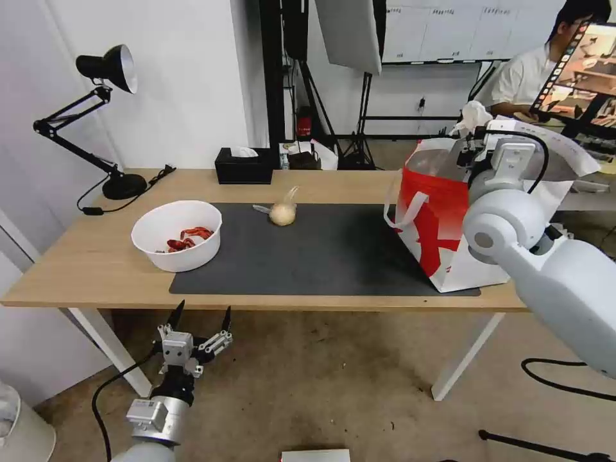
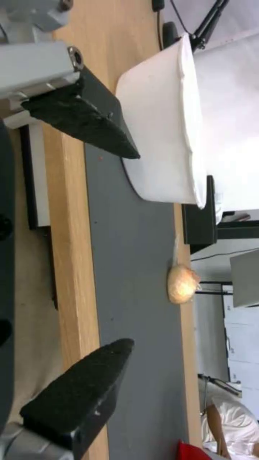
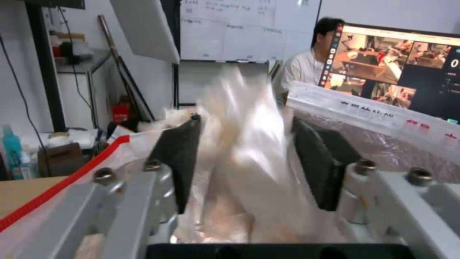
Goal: Pick up the trash from the table and place it into the takeout bag.
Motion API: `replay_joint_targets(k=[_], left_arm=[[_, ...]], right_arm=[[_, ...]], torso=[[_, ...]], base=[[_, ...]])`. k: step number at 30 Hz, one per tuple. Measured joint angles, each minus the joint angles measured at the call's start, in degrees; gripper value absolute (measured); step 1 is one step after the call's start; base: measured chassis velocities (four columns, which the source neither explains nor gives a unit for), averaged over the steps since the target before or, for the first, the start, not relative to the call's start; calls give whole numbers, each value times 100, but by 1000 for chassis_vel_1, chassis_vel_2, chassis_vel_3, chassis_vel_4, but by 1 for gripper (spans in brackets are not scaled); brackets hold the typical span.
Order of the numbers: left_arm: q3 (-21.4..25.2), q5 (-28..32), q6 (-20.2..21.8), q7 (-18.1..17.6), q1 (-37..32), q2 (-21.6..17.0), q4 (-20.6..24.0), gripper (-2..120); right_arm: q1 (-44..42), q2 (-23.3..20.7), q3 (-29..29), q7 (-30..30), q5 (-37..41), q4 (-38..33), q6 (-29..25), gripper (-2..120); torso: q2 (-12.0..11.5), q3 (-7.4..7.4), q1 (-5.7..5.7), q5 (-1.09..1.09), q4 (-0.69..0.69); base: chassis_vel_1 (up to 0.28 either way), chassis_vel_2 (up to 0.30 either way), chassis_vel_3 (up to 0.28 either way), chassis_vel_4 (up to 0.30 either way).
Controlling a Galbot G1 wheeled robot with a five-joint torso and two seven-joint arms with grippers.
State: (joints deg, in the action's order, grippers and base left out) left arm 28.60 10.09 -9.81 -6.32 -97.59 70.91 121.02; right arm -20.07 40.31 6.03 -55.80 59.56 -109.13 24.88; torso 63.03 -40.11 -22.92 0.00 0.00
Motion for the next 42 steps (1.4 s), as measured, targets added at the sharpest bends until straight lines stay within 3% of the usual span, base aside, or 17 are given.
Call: replay_joint_targets(k=[7, 10, 12, 13, 16, 19, 24, 30, 32, 33, 36, 42], left_arm=[[-10, 5, 5, -1, 10, -9, -1, 100], [-11, 6, 5, -2, 20, -16, -1, 100], [-11, 7, 6, -2, 35, -23, 23, 100], [-11, 7, 6, -2, 35, -23, 23, 100], [-32, 3, 6, -1, 110, -7, 110, 100], [-15, 32, -22, 13, 112, 28, 221, 100], [274, 111, -151, 68, -171, 227, 501, 100], [386, 117, -140, 64, -277, 281, 548, 100], [381, 91, -125, 67, -334, 303, 508, 100], [381, 91, -125, 67, -334, 303, 508, 100], [344, 25, -88, 66, -375, 346, 429, 100], [279, 51, 41, 81, -365, 378, 357, 100]], right_arm=[[-103, -26, -10, 29, 29, -60, -3, 78], [-237, -54, -98, 282, 62, -176, -184, 88], [-480, -138, -255, 773, 94, -426, -496, 97], [-480, -138, -255, 773, 94, -426, -496, 97], [-1351, -400, -670, 1955, -16, -1147, -1095, 100], [-2078, -524, -808, 2448, -309, -1537, -1375, 100], [-3138, -466, -861, 2988, -1167, -1832, -1596, 100], [-4612, -303, -1390, 3241, -2010, -1974, -1898, 100], [-5758, -25, -1830, 3356, -2740, -1984, -2191, 100], [-5758, -25, -1830, 3356, -2740, -1984, -2191, 100], [-6814, 358, -2063, 3396, -3350, -1866, -2486, 100], [-7294, 713, -2129, 3348, -3738, -1705, -2641, 100]], torso=[[0, 0, 0, 0, 0], [0, 0, 0, 0, 0], [0, 0, -1, -1, 1], [0, 0, -1, -1, 1], [0, 0, -1, 0, 1], [0, 1, 0, -2, -4], [0, 1, 0, 1, 3], [0, 1, 0, 0, 1], [0, 1, 0, 0, -1], [0, 1, 0, 0, -1], [1, 1, 1, 0, -2], [0, 0, 0, 0, -1]], base=[[0, 0, 0, 0], [0, 0, 0, 0], [0, 0, 0, 0], [0, 0, 0, 0], [0, 0, 0, 0], [0, 0, 0, 0], [0, 0, 0, 0], [0, 0, 0, 0], [0, 0, 0, 0], [0, 0, 0, 0], [0, 0, 0, 0], [0, 0, 0, 0]])
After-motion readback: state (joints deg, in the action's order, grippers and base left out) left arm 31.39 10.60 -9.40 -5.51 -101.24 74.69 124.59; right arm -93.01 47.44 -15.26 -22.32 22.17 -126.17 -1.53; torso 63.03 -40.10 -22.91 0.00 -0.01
